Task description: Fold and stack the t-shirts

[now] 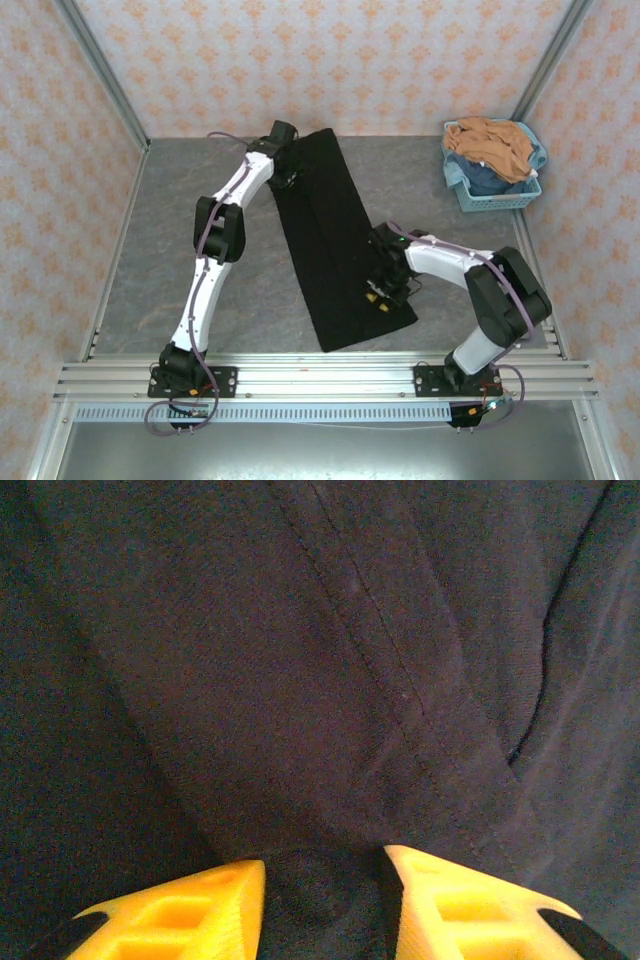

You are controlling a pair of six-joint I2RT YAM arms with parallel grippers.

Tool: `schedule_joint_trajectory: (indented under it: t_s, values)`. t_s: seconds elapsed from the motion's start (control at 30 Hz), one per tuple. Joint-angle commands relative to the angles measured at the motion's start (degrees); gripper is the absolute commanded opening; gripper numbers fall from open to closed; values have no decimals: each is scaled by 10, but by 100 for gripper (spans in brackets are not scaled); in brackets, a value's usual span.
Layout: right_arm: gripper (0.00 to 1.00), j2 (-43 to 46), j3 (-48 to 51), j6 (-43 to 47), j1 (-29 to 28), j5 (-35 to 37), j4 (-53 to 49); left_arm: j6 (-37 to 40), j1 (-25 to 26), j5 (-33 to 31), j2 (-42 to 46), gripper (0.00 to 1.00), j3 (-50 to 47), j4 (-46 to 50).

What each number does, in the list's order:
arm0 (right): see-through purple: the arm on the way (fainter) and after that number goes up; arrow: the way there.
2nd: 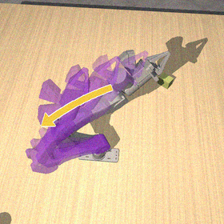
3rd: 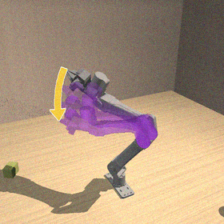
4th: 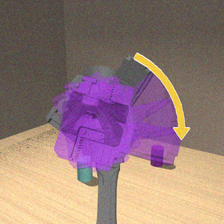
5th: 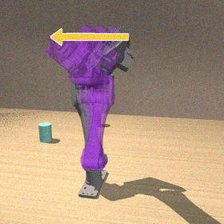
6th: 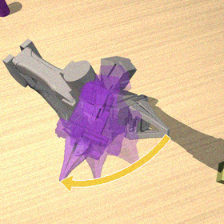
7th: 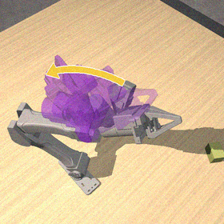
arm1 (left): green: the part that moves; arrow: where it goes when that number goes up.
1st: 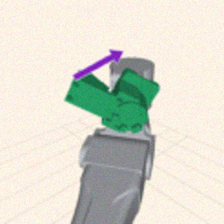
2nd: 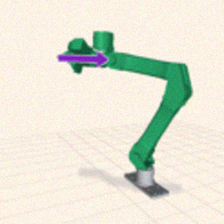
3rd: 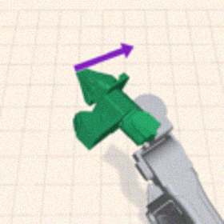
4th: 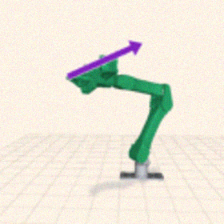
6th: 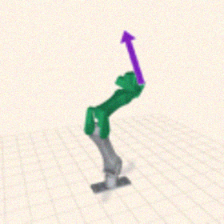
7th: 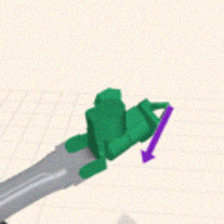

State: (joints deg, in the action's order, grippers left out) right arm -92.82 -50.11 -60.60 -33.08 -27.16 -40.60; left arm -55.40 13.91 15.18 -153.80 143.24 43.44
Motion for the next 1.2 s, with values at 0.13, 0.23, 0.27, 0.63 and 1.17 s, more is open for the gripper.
schedule_joint_trajectory:
  t_s: [0.13, 0.23, 0.27, 0.63, 1.17]
  values:
    - [30, -75, -43, -134, -69, -18, 49, -5, 16, 58, -97, 41, 122, -39]
    - [32, -71, -56, -148, -72, -10, 48, 8, 15, 45, -72, 48, 125, -36]
    - [33, -67, -67, -141, -70, -5, 43, 18, 15, 37, -56, 53, 125, -30]
    - [44, 58, -156, 16, -15, 122, -130, 83, 22, 5, 258, 61, -147, 32]
    - [61, 202, 23, 288, 49, -33, -162, 20, 167, 166, 758, 58, -957, -5]
